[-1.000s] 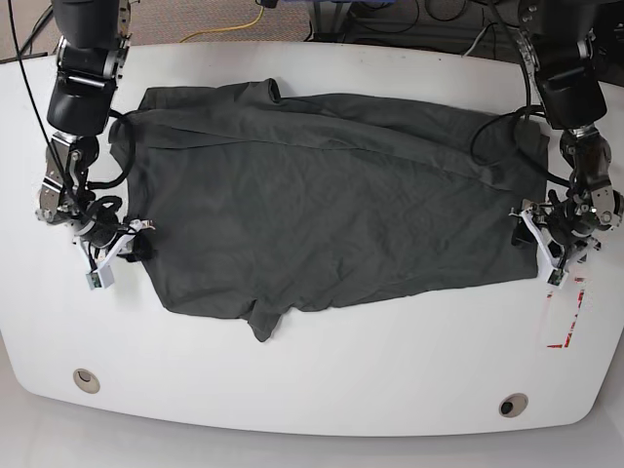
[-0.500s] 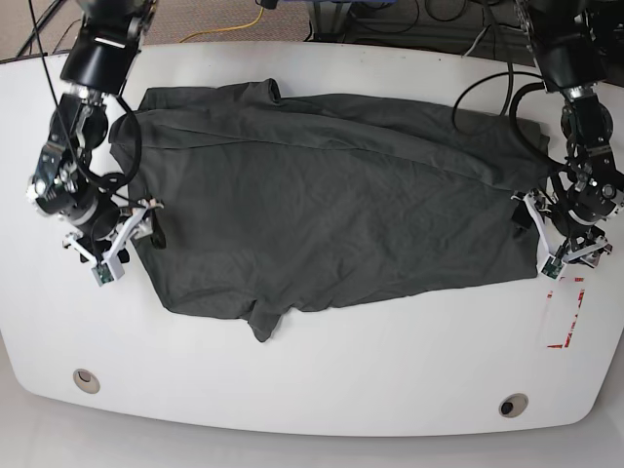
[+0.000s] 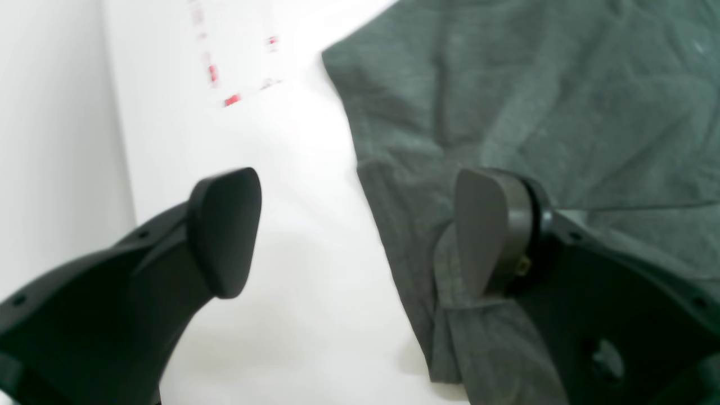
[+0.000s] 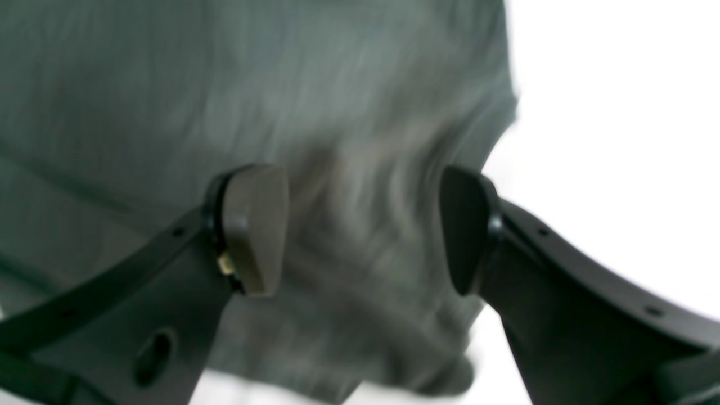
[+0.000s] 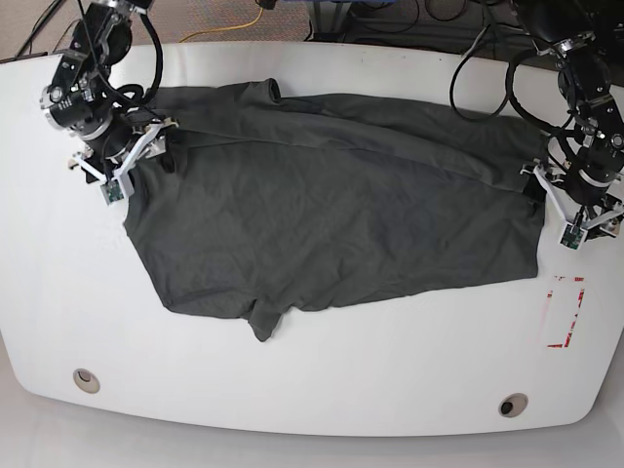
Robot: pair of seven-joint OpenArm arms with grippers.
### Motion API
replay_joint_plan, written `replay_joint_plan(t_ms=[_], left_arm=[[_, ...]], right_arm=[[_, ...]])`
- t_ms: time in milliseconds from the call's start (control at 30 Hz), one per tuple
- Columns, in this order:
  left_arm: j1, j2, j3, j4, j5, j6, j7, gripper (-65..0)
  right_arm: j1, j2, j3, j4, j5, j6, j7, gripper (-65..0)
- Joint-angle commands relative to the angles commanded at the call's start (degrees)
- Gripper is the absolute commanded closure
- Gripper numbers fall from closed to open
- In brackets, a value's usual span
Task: Layout the t-shirt on the table in an organized manner, then fold the t-shirt properly
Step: 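Grasp the shirt corners with both grippers and pull them toward the robot, then hold the corners and lay the shirt edge down with both grippers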
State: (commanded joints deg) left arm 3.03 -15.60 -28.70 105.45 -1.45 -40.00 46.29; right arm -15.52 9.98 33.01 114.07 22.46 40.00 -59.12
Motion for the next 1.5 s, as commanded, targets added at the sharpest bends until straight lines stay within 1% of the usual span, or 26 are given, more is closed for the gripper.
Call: replay_joint_plan(t_ms=[233, 400, 567, 867, 1000, 1133, 1500], left_arm=[[1.8, 0.0, 0.1, 0.0, 0.0, 0.0, 0.0, -50.7], [1.9, 0.0, 0.2, -0.3, 0.0, 0.0, 0.0, -50.7], [2.0, 0.1, 0.2, -1.3, 0.0, 0.0, 0.0, -50.7], [1.9, 0.1, 0.2, -2.1, 0.0, 0.0, 0.0, -50.7], [1.9, 0.1, 0.2, -2.1, 0.0, 0.0, 0.0, -50.7], [1.9, 0.1, 0.2, -2.1, 0.0, 0.0, 0.0, -50.6], [2.1, 0.1, 0.0, -2.1, 0.0, 0.0, 0.0, -50.6]], right_arm=[[-5.9, -0.2, 2.8, 1.7, 0.3, 0.0, 0.0, -40.9], [-8.3, -0.2, 6.0, 1.7, 0.3, 0.0, 0.0, -40.9], [-10.2, -0.2, 7.6, 1.7, 0.3, 0.0, 0.0, -40.9], [-13.2, -0.4, 7.4, 1.3, 0.4, 0.0, 0.0, -41.1], [-13.3, -2.4, 7.4, 1.1, 0.3, 0.0, 0.0, -41.1], [-13.1, -3.0, 7.3, 0.7, -0.2, 0.0, 0.0, -41.1], [-11.6, -2.7, 7.2, -7.3, -0.1, 0.0, 0.2, -41.1]])
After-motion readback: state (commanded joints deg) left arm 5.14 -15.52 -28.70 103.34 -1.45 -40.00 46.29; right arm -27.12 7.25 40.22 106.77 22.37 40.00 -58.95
